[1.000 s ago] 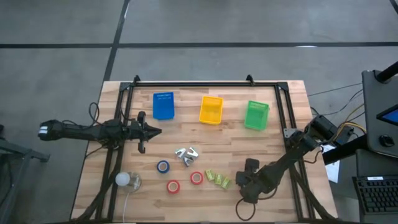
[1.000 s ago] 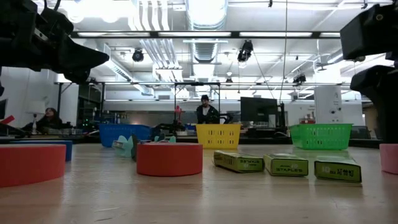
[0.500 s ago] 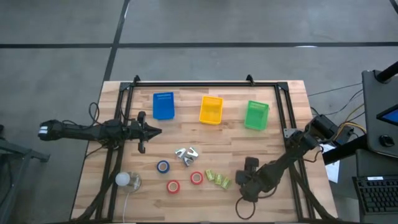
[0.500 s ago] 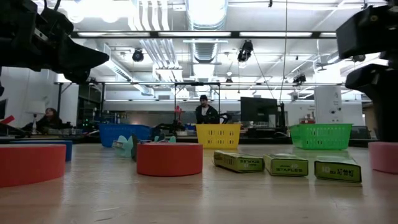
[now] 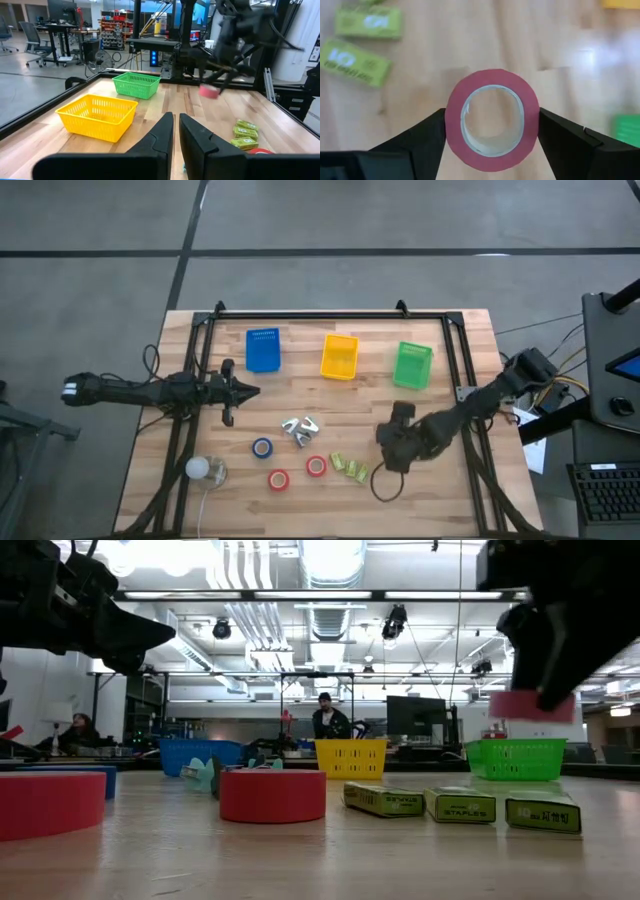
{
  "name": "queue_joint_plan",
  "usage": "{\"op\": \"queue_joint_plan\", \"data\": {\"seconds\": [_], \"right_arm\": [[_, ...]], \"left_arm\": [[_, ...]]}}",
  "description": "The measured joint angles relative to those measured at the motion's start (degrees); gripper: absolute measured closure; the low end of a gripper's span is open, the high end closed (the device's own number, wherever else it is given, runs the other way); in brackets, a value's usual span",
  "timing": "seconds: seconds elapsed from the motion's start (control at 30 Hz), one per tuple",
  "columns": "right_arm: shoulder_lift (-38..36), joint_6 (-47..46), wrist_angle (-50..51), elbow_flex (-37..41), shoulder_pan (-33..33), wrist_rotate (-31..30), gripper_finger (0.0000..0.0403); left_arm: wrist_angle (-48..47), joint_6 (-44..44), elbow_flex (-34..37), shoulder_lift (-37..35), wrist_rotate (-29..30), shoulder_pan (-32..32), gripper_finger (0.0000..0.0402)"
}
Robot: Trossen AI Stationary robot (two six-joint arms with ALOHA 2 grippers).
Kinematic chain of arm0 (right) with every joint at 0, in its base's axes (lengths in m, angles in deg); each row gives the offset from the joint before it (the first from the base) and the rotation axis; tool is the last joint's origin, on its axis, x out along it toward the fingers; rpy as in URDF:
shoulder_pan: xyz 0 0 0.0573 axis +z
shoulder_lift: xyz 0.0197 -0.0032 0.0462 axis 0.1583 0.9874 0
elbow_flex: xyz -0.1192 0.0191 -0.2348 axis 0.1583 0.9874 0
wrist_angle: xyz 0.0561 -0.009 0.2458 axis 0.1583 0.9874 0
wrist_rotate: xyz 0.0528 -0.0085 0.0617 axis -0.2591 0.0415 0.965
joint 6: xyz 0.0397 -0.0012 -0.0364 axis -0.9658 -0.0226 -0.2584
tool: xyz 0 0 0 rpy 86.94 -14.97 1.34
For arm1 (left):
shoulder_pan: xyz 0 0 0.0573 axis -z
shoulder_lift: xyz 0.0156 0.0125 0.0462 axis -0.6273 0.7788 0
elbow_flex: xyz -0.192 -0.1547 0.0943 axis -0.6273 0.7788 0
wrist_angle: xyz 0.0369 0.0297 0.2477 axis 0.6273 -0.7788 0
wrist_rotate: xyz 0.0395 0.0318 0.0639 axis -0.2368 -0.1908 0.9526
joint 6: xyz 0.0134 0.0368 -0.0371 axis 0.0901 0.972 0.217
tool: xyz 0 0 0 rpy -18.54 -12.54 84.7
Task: Pick and place Stapler, Stapler remover, tape
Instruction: Put the pink tape into the green bin
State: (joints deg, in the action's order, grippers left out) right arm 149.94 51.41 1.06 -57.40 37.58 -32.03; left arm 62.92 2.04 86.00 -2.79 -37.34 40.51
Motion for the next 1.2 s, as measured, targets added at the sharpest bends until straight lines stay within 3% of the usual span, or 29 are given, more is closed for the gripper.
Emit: {"op": "queue_joint_plan", "data": {"seconds": [0.2,0.53,0.93,1.2], "right_arm": [[-9.07,-1.09,3.96,0.00,-8.59,-3.77,0.0117],[-18.47,-5.67,8.87,1.57,-27.83,-4.01,0.0113],[-18.76,-4.57,8.06,7.69,-47.90,-1.85,0.0115],[-18.74,0.13,3.88,11.45,-53.25,1.37,0.0113]], "left_arm": [[-0.30,-0.01,0.00,0.00,0.00,0.00,0.0367],[-0.82,-0.01,0.00,0.04,0.02,0.02,0.0367],[-0.85,0.01,0.00,0.04,0.02,0.00,0.0367],[-0.82,0.00,0.00,0.04,0.02,0.02,0.0367]]}}
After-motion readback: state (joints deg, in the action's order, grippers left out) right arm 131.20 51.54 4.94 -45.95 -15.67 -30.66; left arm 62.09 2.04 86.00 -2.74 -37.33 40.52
